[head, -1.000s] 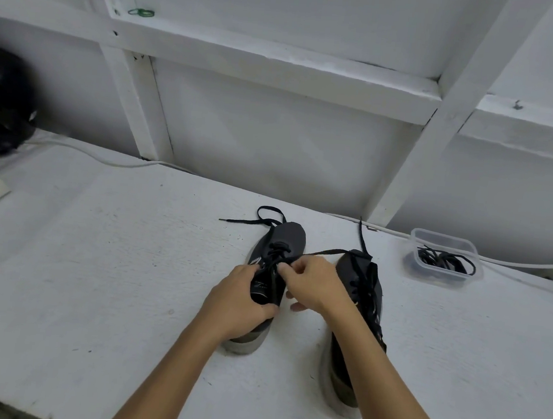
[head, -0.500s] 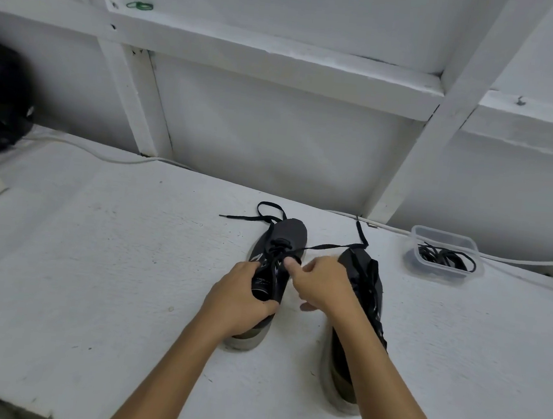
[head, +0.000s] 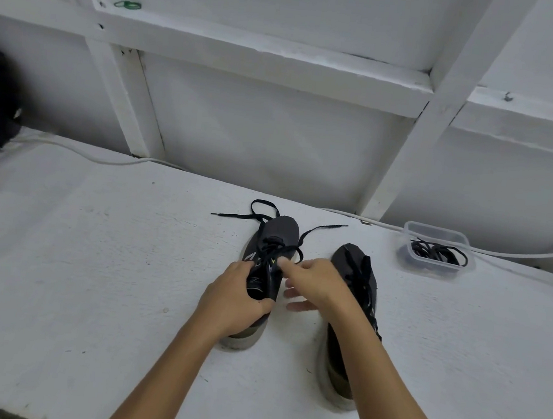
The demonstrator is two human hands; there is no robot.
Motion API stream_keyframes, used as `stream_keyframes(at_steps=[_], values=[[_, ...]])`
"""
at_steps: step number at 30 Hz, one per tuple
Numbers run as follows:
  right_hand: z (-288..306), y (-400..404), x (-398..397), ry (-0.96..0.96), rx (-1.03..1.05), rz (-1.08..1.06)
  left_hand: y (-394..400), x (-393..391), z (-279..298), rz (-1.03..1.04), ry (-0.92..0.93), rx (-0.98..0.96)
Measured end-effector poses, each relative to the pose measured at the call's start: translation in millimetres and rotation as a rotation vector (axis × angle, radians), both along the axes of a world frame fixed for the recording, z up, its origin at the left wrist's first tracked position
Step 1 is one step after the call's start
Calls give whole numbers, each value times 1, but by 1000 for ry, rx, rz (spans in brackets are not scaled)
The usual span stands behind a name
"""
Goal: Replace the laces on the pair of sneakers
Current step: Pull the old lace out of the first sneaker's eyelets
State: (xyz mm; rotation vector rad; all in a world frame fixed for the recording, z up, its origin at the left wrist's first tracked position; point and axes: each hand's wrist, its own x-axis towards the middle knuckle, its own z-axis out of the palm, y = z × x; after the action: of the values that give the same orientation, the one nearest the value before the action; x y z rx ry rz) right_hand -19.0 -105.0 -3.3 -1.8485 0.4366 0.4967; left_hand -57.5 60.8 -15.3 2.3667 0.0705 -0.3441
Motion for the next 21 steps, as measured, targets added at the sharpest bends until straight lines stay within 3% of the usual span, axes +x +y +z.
stream_keyframes(at_steps=[2,4,10,11,14,15,18,21], values=[[-1,6,-4,47,53,99,0,0,0,-2,-4,5],[-5,11,-4,-49,53,102,0,0,-1,-3,-6,-4],[1,-10,11,-268,-42,-356,3,0,-1,10,22,-21],[2,-13,10,-211,9,-345,2,0,-1,9,20,-19],[1,-5,-1,93,178,-56,0,0,0,6,6,-12],[-1,0,-4,115,207,22,0,1,0,3,2,-9],[-5,8,-7,0,140,84,1,1,-1,3,2,-4],[-4,5,-1,-97,90,-21,3,0,-2,9,8,-7]])
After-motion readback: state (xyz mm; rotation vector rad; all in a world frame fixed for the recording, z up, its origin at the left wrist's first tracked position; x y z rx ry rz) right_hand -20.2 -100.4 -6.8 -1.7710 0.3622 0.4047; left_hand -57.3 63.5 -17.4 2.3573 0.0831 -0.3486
